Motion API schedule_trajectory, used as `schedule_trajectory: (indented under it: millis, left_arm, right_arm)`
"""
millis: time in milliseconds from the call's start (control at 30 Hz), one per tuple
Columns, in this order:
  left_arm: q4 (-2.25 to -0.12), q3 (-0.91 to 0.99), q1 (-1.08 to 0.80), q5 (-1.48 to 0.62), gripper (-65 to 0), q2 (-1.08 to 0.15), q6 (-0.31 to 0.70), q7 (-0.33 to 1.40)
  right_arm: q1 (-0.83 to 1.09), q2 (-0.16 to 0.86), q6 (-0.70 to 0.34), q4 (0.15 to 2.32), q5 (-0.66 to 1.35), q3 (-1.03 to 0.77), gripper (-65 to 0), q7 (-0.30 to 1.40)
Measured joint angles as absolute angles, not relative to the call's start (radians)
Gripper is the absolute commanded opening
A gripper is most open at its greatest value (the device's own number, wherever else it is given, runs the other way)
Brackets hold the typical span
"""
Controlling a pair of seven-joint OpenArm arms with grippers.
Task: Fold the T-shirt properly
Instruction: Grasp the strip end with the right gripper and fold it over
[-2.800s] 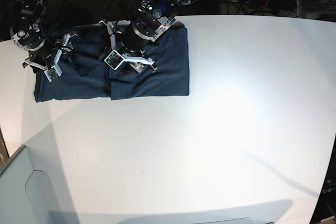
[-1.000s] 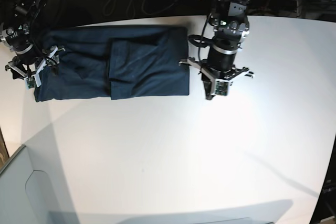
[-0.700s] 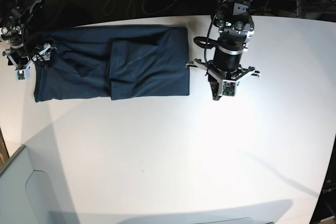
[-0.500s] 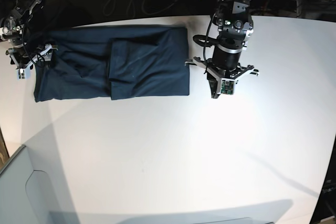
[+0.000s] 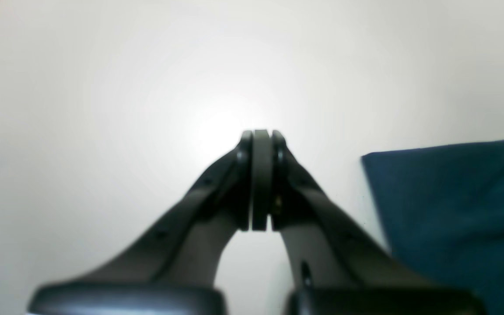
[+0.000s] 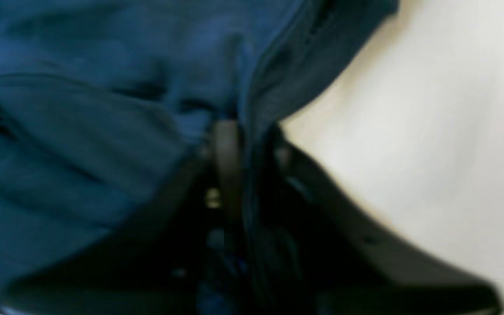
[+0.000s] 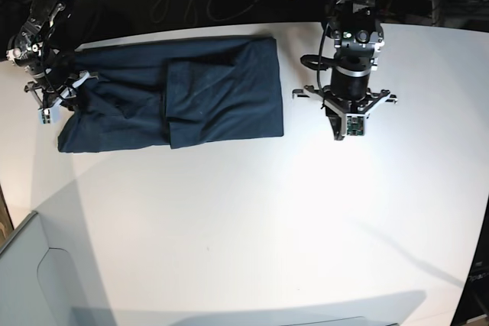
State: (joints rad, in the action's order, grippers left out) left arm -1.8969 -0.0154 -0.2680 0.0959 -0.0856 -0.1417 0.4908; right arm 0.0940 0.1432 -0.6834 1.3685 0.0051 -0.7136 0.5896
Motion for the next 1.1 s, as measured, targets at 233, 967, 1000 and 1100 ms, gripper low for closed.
schedule_trajectory:
  millis: [233, 967, 1000, 1100]
  left_arm:
    - [-1.771, -0.025, -0.276, 0.004, -65.0, -0.067, -0.141, 0.494]
    - [-1.578, -0.150, -0.178, -0.163, -65.0, -0.069, -0.146, 0.464]
    - [-1.573, -0.150, -0.177, -0.162, -65.0, -0.068, -0.145, 0.462]
    - [-1.571, -0.150, -0.177, -0.165, -65.0, -0.066, -0.145, 0.454]
  right_arm:
    - [0.086, 0.134, -0.687, 1.426, -0.034, -0.713, -65.0, 0.627]
    - [0.234, 0.036, -0.690, 2.000, -0.070, -0.297, -65.0, 0.669]
    - [0.233, 0.036, -0.690, 2.002, -0.071, -0.245, -65.0, 0.662]
    - [0.222, 0.033, -0.690, 1.995, -0.067, -0.117, -65.0, 0.660]
